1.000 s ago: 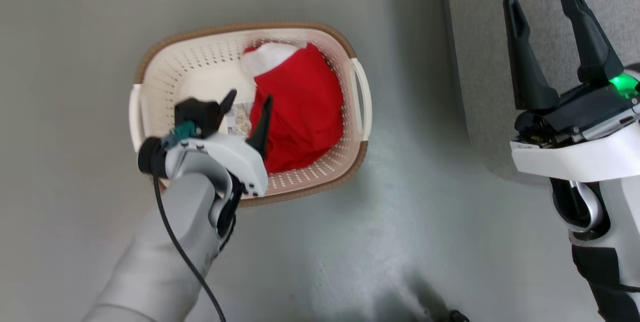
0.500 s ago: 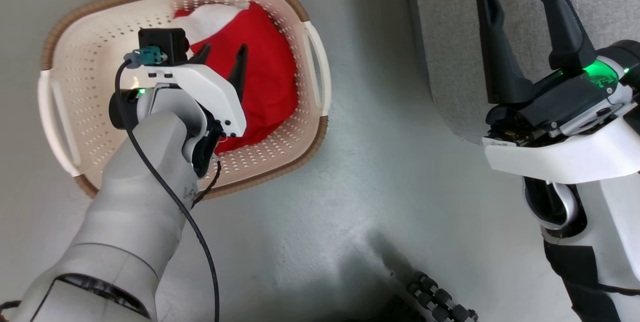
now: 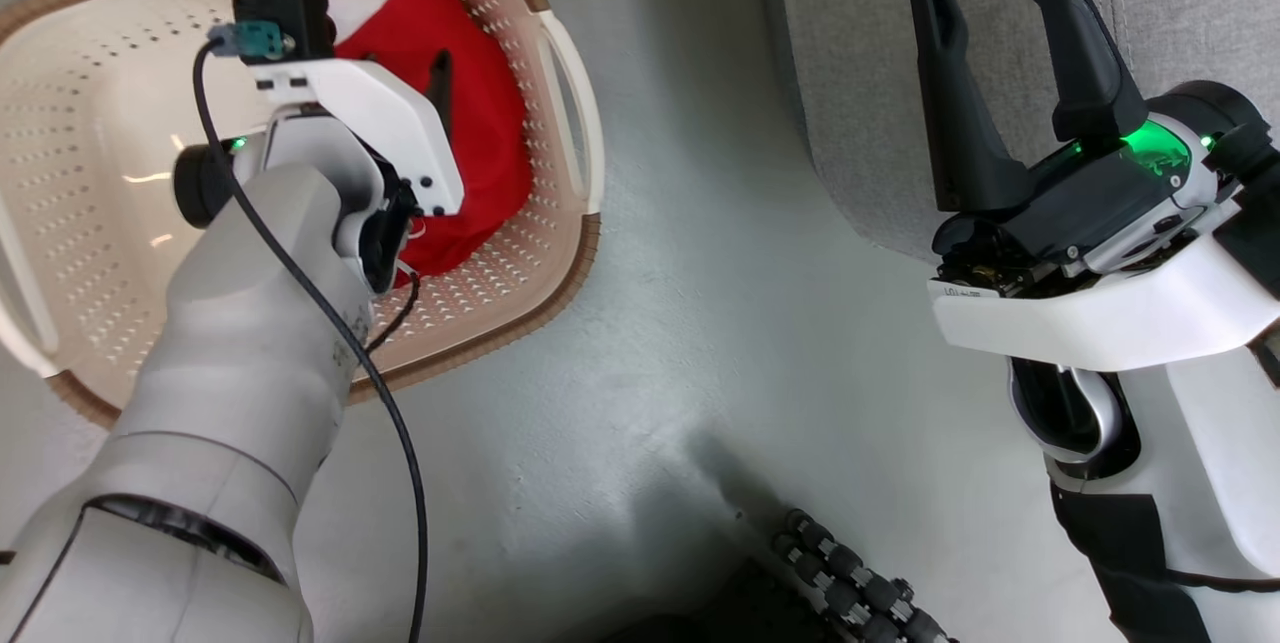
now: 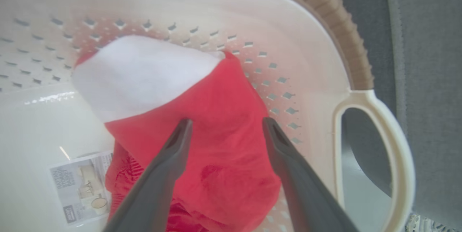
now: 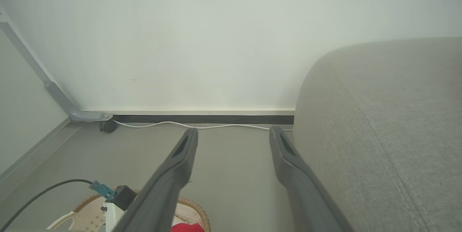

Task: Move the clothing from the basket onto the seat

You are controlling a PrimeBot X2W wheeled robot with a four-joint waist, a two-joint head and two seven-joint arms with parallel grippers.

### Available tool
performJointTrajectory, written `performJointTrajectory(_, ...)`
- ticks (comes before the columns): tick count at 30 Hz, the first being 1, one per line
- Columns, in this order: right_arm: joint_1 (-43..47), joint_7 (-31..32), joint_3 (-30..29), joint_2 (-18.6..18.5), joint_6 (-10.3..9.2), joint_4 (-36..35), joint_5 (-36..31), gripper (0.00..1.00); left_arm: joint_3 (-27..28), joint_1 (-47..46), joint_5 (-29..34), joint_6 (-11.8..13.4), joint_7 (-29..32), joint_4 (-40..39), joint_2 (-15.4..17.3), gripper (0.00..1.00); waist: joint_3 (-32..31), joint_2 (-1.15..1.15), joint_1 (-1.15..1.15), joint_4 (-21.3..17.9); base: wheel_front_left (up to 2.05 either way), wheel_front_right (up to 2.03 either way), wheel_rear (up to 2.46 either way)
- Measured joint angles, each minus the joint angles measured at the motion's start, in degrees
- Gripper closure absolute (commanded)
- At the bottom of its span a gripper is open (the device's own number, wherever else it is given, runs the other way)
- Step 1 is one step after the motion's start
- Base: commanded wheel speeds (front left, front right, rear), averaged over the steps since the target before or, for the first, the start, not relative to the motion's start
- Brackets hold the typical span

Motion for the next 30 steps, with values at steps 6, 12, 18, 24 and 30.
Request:
performJointTrajectory(6,-0.03,0.00,-0.08,0.51,0.00,0.05,0.29,0.00,-0.45,-1.38,-0.04,2.40,1.66,1.66,0.03,0.00,1.06,0.00,0.00,-1.19,0.00,0.00,0.00)
performJointTrajectory(12,0.57,0.00,-1.08,0.76,0.00,0.03,0.30,0.00,-1.86,-1.39,-0.31,3.96,2.12,2.33,0.08,0.00,1.61,0.00,0.00,-1.24,0.00,0.00,0.00)
performJointTrajectory(18,2.16,0.00,-2.26,0.94,0.00,0.01,0.73,0.00,-2.24,-1.39,-0.43,4.25,1.35,2.60,0.12,0.00,2.13,0.00,0.00,-1.09,0.00,0.00,0.00)
performJointTrajectory(24,3.07,0.00,-3.02,1.01,0.00,-0.01,0.78,0.00,-3.03,-1.67,-0.58,4.19,-0.99,2.60,0.13,0.00,2.71,0.00,0.00,-0.85,0.00,0.00,0.00)
performJointTrajectory(30,3.03,0.00,-3.45,1.20,0.00,0.00,0.78,0.00,-3.70,-1.88,-0.98,3.99,-3.30,2.66,0.14,1.00,2.88,0.00,0.00,-0.67,0.00,0.00,0.00)
